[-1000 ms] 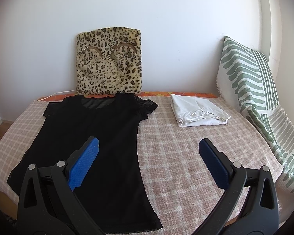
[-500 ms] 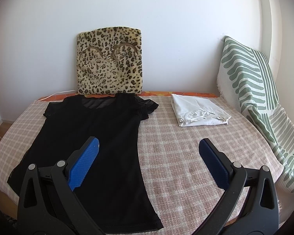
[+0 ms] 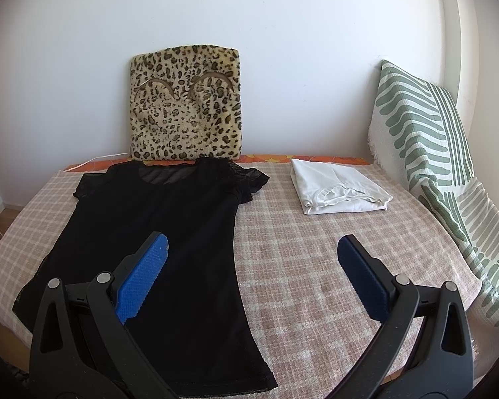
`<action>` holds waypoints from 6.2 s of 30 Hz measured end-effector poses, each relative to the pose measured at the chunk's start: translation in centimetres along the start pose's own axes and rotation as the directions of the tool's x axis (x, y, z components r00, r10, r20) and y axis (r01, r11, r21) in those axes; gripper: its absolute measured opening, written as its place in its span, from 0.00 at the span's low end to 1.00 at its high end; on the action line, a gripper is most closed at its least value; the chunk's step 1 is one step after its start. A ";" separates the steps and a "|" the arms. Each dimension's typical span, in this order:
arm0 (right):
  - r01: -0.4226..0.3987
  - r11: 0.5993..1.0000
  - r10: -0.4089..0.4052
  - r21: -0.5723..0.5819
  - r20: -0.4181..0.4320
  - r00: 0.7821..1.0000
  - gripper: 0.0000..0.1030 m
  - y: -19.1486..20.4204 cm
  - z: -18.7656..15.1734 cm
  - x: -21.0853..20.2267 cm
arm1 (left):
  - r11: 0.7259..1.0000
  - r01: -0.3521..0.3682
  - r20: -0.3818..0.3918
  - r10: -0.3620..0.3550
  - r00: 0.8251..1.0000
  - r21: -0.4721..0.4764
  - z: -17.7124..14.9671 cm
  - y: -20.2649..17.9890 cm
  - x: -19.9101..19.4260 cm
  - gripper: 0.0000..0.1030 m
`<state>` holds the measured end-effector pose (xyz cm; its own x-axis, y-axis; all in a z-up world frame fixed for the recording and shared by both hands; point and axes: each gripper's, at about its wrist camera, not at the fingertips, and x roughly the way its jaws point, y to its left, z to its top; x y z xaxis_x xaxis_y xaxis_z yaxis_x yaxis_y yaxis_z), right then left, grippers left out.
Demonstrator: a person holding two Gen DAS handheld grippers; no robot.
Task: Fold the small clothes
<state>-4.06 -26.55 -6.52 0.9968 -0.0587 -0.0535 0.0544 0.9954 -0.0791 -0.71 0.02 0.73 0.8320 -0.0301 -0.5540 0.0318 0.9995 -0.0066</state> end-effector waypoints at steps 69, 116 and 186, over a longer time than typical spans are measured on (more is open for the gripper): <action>-0.325 0.926 0.315 -0.194 -0.080 0.946 1.00 14.3 6.8 5.5 | 0.913 0.130 -0.522 -0.332 0.785 -0.386 -7.9 10.4 8.7 0.34; -0.475 0.857 0.272 -0.197 -0.611 0.743 0.72 49.9 8.8 39.2 | 0.880 0.186 -0.478 -0.402 0.781 -0.436 -10.3 11.8 12.8 0.13; -0.294 0.947 0.197 -0.128 -0.489 0.850 0.05 33.0 16.0 38.3 | 0.793 0.552 -0.376 -0.609 0.698 -0.259 -6.8 2.4 9.3 0.00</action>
<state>36.87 5.24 4.70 0.8295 0.1093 -0.5478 -0.2486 0.9504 -0.1868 3.36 2.21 -10.14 0.3535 -0.6254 -0.6957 0.3411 0.7786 -0.5267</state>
